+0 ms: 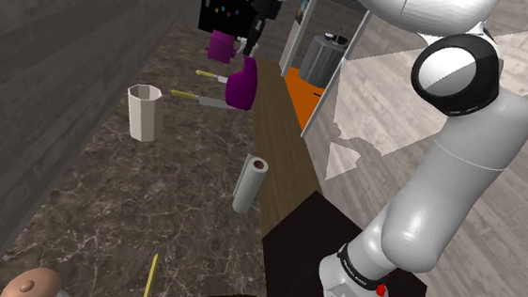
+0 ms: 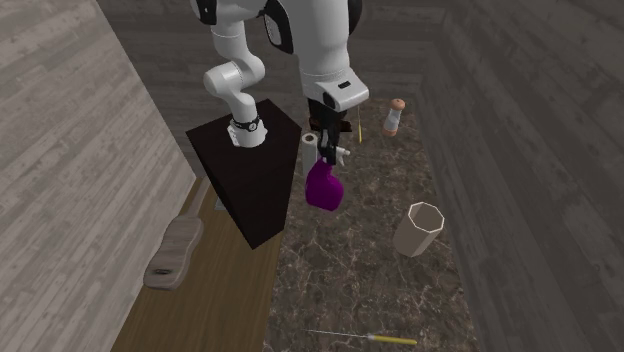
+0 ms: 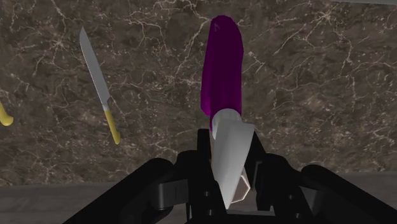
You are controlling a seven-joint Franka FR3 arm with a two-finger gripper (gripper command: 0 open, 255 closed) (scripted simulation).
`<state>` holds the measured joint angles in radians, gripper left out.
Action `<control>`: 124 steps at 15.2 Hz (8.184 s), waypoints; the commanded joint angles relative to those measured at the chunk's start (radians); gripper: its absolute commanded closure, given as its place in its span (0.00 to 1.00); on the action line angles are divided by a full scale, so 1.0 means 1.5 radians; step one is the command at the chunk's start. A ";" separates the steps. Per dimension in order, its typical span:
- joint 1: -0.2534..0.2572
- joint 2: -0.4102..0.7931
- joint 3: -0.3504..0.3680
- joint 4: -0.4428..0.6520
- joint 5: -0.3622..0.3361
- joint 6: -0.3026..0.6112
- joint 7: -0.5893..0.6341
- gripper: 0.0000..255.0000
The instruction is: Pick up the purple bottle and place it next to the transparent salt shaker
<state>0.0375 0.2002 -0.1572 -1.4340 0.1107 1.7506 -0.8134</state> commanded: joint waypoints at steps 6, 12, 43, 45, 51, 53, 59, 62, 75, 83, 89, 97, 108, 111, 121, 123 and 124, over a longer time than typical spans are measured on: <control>-0.004 0.019 -0.001 0.092 0.003 -0.073 0.004 1.00; -0.010 0.048 -0.002 0.189 0.008 -0.142 0.007 1.00; 0.222 -0.083 0.148 0.021 -0.074 -0.087 0.375 1.00; 0.239 -0.076 0.162 0.026 -0.080 -0.085 0.407 1.00; 0.295 -0.037 0.203 0.064 -0.103 -0.086 0.500 1.00; 0.314 -0.018 0.215 0.085 -0.112 -0.089 0.531 1.00; 0.381 0.062 0.246 0.183 -0.146 -0.113 0.620 1.00; 0.420 0.118 0.257 0.259 -0.167 -0.137 0.660 1.00; 0.422 0.094 0.260 0.117 -0.165 -0.020 0.683 1.00; 0.415 0.079 0.259 0.024 -0.163 0.059 0.687 1.00; 0.412 0.077 0.258 -0.034 -0.164 0.113 0.691 1.00; 0.410 0.083 0.256 -0.096 -0.168 0.182 0.698 1.00; 0.411 0.107 0.252 -0.162 -0.179 0.270 0.709 1.00; 0.411 0.118 0.250 -0.178 -0.184 0.297 0.713 1.00; 0.411 0.118 0.250 -0.178 -0.184 0.297 0.713 0.00; 0.411 0.118 0.250 -0.178 -0.184 0.297 0.713 0.00; 0.411 0.118 0.250 -0.178 -0.184 0.297 0.713 0.00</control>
<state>0.6544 0.3766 0.2184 -1.7009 -0.1651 2.1955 0.2555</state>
